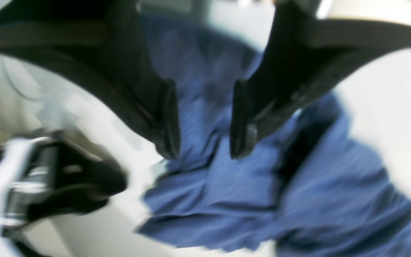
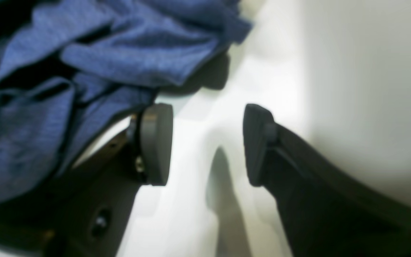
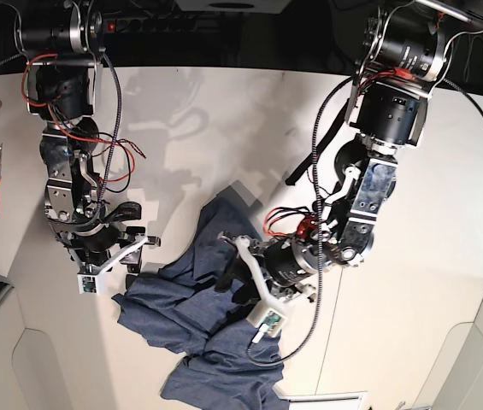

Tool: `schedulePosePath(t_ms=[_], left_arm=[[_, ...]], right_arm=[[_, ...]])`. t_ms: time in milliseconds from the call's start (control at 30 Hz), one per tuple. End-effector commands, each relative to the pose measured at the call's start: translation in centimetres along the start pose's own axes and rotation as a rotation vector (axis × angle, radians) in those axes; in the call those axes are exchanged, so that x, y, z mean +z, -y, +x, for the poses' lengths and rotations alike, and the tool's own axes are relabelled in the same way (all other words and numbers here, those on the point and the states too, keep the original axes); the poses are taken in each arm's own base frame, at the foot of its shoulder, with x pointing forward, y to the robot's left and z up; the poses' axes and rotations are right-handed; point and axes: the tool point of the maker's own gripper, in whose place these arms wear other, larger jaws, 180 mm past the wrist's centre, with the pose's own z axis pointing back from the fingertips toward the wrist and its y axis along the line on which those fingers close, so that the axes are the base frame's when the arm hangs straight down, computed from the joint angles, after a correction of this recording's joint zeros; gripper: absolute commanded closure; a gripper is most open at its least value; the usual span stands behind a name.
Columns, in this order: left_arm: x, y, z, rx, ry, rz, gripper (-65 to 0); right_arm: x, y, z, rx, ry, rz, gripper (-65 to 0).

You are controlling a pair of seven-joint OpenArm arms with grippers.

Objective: Layout the t-shirt on the table in an organized manner, then fold the t-shirt properly
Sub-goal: 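Lower both grippers toward the crumpled blue t-shirt, then close both grippers on separate edges of the blue t-shirt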

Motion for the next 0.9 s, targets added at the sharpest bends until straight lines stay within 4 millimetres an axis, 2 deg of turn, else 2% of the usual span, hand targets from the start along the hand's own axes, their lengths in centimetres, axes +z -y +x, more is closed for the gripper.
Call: schedulePosePath(t_ms=[0,133,233,367,500,600,700,867], left_arm=[[-0.7,0.1,2.9,-0.031,0.060,-0.005,-29.5],[-3.2,0.0,2.5,-0.076,0.010,0.059,-30.3],[-4.4,-1.2,1.7,-0.085,-0.022,0.118,-30.3],[-5.5,-2.7,0.6,-0.074,-0.072,0.149,-30.2],[-5.8,-4.4,-0.4,-0.056,-0.086,0.205,-30.2],[-5.8,-4.3,-1.5,-0.044,-0.103,0.202,-30.2],[-6.1,-3.3,-2.1,-0.031,-0.113,0.185,-30.2],[-7.0,-1.6,-0.9,-0.022,-0.068,0.159,-30.2]], right_arm=[[-0.4,0.0,2.7,0.004,0.052,0.001,-31.3],[-1.7,0.0,2.9,-0.006,0.019,0.001,-31.3],[-2.1,0.0,3.2,-0.001,0.010,0.000,-32.2],[-2.2,-0.3,4.2,-0.003,0.041,0.005,-33.2],[-2.2,-0.2,4.3,0.001,0.045,0.003,-33.2],[-2.2,-0.2,4.4,0.000,0.051,0.003,-33.2],[-2.2,-0.2,4.6,0.001,0.062,0.003,-33.2],[-2.2,-0.2,4.6,0.001,0.063,0.004,-33.2]])
